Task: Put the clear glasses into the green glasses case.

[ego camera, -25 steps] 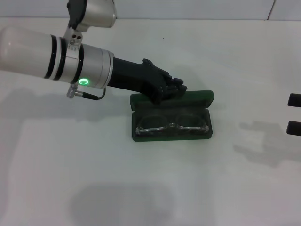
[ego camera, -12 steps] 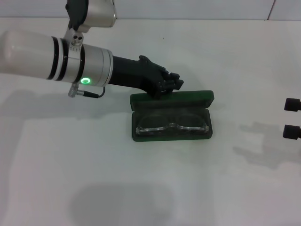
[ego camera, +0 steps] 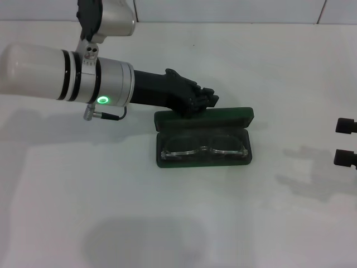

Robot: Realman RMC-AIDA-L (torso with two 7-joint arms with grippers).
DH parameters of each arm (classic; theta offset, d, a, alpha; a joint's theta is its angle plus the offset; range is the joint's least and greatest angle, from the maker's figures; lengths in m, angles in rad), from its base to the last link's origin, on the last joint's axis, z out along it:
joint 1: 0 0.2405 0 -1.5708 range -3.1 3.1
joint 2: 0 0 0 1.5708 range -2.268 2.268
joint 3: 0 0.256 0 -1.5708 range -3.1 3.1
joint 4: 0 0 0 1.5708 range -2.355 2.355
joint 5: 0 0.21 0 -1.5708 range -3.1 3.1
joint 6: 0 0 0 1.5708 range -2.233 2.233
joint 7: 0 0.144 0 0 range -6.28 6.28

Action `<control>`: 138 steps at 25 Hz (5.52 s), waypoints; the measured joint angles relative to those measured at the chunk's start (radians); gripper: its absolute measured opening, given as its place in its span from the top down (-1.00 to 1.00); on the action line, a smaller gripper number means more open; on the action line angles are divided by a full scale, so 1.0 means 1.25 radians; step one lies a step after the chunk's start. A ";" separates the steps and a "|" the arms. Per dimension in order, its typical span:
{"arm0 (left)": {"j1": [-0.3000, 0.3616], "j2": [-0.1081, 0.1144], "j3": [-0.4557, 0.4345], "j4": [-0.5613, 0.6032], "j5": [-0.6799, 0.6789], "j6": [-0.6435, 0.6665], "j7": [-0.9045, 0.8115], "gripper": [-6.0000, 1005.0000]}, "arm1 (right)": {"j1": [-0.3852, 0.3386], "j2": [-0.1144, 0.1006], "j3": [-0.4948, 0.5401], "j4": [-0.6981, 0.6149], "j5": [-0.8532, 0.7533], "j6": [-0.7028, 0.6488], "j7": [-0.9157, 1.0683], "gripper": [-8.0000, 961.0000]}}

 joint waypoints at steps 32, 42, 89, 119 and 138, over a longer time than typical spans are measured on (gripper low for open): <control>0.006 0.000 0.052 -0.062 -0.038 0.011 0.028 0.70 | -0.005 -0.001 0.007 0.025 0.000 0.002 -0.040 -0.35; 0.019 -0.001 0.061 -0.062 -0.043 0.064 0.020 0.70 | -0.004 -0.001 0.008 0.025 0.001 0.005 -0.041 -0.35; 0.134 0.000 0.203 0.044 -0.185 0.167 0.041 0.64 | -0.014 0.000 0.000 0.034 -0.002 -0.020 -0.049 -0.35; 0.258 0.070 -0.110 0.063 -0.181 0.484 0.238 -0.78 | 0.134 0.032 -0.270 0.263 0.168 0.066 -0.155 -0.44; 0.265 0.067 -0.134 0.056 -0.177 0.486 0.230 -0.76 | 0.150 0.032 -0.385 0.264 0.240 0.154 -0.153 -0.86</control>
